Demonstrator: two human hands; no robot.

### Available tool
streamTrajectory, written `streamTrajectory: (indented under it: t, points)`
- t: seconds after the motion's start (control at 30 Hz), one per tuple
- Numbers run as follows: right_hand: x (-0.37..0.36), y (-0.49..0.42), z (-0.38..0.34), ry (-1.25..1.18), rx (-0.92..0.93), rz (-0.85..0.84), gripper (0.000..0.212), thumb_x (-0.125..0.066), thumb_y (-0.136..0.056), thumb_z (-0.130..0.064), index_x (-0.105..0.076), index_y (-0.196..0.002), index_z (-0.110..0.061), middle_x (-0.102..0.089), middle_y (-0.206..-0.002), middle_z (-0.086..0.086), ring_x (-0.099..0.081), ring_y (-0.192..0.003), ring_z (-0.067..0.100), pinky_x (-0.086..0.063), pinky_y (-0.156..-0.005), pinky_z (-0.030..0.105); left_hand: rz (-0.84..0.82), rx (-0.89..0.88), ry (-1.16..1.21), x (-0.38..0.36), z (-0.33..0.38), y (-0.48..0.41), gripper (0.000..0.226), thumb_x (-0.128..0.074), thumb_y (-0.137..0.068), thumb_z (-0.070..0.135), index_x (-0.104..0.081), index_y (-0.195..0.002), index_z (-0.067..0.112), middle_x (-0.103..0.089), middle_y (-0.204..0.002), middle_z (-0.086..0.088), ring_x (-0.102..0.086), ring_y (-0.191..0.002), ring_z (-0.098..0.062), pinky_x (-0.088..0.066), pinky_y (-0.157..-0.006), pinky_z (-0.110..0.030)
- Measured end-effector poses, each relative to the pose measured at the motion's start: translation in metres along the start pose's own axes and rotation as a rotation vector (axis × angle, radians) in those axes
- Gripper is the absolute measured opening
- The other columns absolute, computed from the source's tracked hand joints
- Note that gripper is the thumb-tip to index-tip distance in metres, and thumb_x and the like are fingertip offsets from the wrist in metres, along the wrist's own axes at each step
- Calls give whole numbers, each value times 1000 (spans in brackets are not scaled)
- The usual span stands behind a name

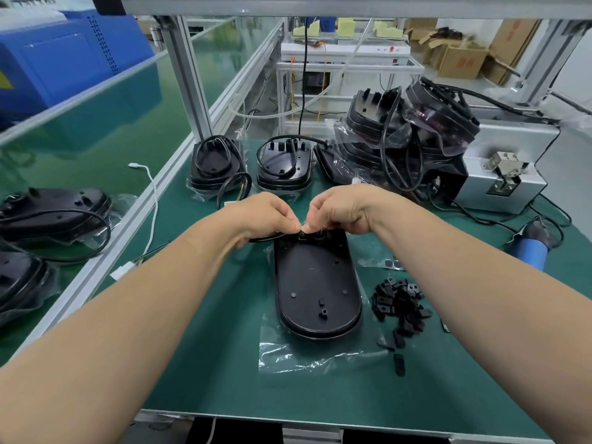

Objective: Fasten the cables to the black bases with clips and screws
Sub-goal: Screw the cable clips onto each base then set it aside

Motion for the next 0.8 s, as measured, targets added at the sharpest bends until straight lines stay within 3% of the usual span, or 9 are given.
streamTrajectory:
  t: [0.1, 0.17, 0.3, 0.37, 0.5, 0.63, 0.7, 0.8]
  points:
    - [-1, 4, 2, 39, 16, 43, 27, -77, -78, 0, -59, -66, -16, -58, -79, 5, -47, -81, 18, -39, -73, 23, 6, -20, -24, -3, 3, 0, 3, -75, -70, 21, -73, -71, 23, -66, -78, -2, -51, -77, -21, -39, -77, -36]
    - [-2, 6, 7, 53, 16, 87, 24, -80, -75, -8, -61, -66, -18, -59, -84, 6, -46, -77, 15, -35, -68, 26, 11, -60, -26, -3, 3, 0, 7, -74, -77, 14, -74, -75, 21, -65, -77, -1, -53, -80, -17, -44, -81, -34]
    - [-5, 7, 12, -13, 21, 162, 20, -82, -71, -14, -64, -64, -18, -65, -97, 5, -53, -100, 21, -38, -88, 37, -48, -55, 118, -4, -4, 6, 17, -75, -81, 12, -74, -96, 7, -71, -98, -15, -57, -93, -15, -41, -103, -37]
    - [-9, 8, 15, -73, 44, 178, 22, -81, -72, -9, -62, -65, -18, -63, -93, 7, -51, -97, 23, -40, -86, 37, -45, -62, 173, -8, -7, 7, 20, -75, -80, 10, -71, -98, 2, -69, -92, -10, -57, -90, -14, -42, -97, -31]
    - [-15, 12, 24, -220, 106, 193, 27, -79, -76, -4, -59, -67, -19, -59, -86, 9, -43, -85, 21, -33, -64, 29, -112, -34, 312, -12, -7, 9, 13, -71, -81, 0, -68, -93, 4, -64, -89, -11, -55, -89, -19, -41, -87, -27]
    - [-15, 14, 25, -272, 142, 163, 22, -70, -91, -15, -59, -72, -18, -58, -77, 1, -46, -77, 14, -34, -68, 28, -108, 25, 297, -12, 0, 5, 14, -70, -78, -2, -66, -80, 11, -62, -88, -9, -53, -87, -17, -37, -84, -30]
    - [-13, 20, 25, -277, 155, 180, 18, -64, -96, -25, -64, -80, -17, -63, -90, 3, -52, -86, 15, -38, -77, 28, -89, 43, 282, -13, 2, 3, 17, -70, -76, -2, -63, -72, 14, -60, -79, -5, -52, -78, -16, -36, -73, -28]
    - [10, 43, 28, -190, 218, 399, 14, -65, -95, -30, -67, -95, -17, -66, -105, -4, -57, -98, 10, -41, -79, 25, -72, 37, 251, -13, 2, 2, 14, -71, -75, 0, -65, -73, 13, -61, -74, -3, -52, -75, -16, -36, -70, -28]
Point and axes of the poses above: each hand's wrist, its own y-axis away from the middle knuckle, its own x-axis out of the back of the hand, z = x × y, the point moved 3 cm from there along -y, towards the middle knuckle
